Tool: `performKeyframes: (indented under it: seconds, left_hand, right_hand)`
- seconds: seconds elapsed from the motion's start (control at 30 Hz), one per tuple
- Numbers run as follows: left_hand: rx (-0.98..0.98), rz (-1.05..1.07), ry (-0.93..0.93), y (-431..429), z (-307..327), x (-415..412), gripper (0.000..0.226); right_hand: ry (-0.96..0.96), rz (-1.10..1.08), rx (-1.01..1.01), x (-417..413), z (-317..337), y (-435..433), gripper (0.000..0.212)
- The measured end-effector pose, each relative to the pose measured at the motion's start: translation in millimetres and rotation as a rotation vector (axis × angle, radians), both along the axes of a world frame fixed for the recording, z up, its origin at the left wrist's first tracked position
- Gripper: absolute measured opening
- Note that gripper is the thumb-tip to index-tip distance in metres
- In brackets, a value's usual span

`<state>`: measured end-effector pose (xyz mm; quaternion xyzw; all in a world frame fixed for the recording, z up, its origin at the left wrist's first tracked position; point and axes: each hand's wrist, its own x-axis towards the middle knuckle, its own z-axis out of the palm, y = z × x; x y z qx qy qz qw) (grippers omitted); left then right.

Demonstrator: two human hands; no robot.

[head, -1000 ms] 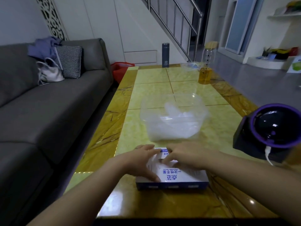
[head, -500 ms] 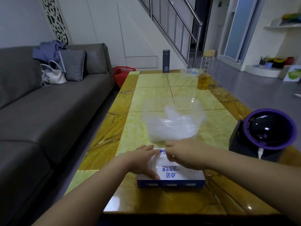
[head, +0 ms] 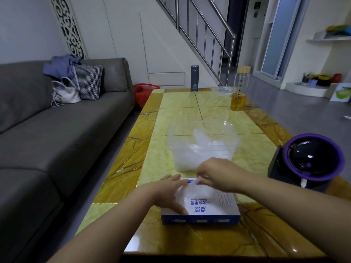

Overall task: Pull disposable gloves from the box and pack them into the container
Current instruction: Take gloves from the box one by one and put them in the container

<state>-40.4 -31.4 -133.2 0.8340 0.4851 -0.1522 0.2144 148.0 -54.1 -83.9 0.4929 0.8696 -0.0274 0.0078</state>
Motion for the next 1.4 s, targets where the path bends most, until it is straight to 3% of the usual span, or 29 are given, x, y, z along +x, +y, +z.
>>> performKeyframes:
  seconds: [0.27,0.33,0.43,0.53,0.67,0.77,0.83,0.93,1.0,1.07,1.17,1.23,1.3,1.4]
  left_hand:
    - [0.026,0.057,-0.082,-2.8,8.1,3.0,0.109]
    - [-0.027,0.122,-0.284,-5.1,21.8,-0.4,0.103]
    - [-0.305,0.228,-0.733,-9.9,48.9,-6.4,0.079]
    - [-0.511,0.349,-1.148,-11.6,63.8,-4.5,0.079]
    - [-0.480,0.523,-1.476,-9.9,75.3,16.7,0.045]
    - [-0.434,0.571,-1.629,-9.8,84.1,32.1,0.025]
    - [-0.446,0.655,-1.766,-7.2,92.5,39.7,0.016]
    - [-0.503,0.823,-1.994,4.6,102.5,43.0,0.025]
    - [-0.489,0.935,-2.077,13.9,104.4,43.5,0.031]
    - [-0.458,1.023,-2.114,18.7,105.2,46.3,0.028]
    - [-0.470,1.103,-2.172,22.2,105.1,55.0,0.022]
    - [-0.462,1.125,-2.181,22.1,103.6,61.5,0.017]
    - [-0.435,1.121,-2.163,21.6,102.6,67.0,0.014]
    - [-0.448,0.970,-2.210,20.7,104.9,66.5,0.017]
  right_hand:
    - [0.447,-0.129,0.031,24.1,106.1,10.7,0.010]
    - [0.490,-0.143,-0.025,30.4,111.2,8.1,0.009]
    - [0.607,-0.172,-0.113,35.1,108.9,4.5,0.006]
    - [0.632,-0.238,-0.241,38.0,103.3,1.2,0.021]
    - [0.704,-0.280,-0.352,35.4,94.7,-2.9,0.035]
    - [0.978,-0.317,-0.470,28.6,86.6,-4.1,0.042]
    - [1.308,-0.432,-0.511,25.6,78.9,-3.0,0.050]
    - [1.799,-0.646,-0.581,27.9,62.2,-3.7,0.055]
    - [1.937,-0.719,-0.699,25.9,51.9,-8.6,0.049]
    - [1.963,-0.686,-0.776,19.8,44.9,-12.8,0.064]
    - [1.943,-0.518,-0.697,8.5,50.1,-8.0,0.102]
    - [1.875,-0.491,-0.560,1.0,59.0,2.4,0.095]
    - [1.755,-0.499,-0.439,-6.2,67.2,15.9,0.075]
    - [1.551,-0.471,-0.358,-13.4,77.5,32.7,0.053]
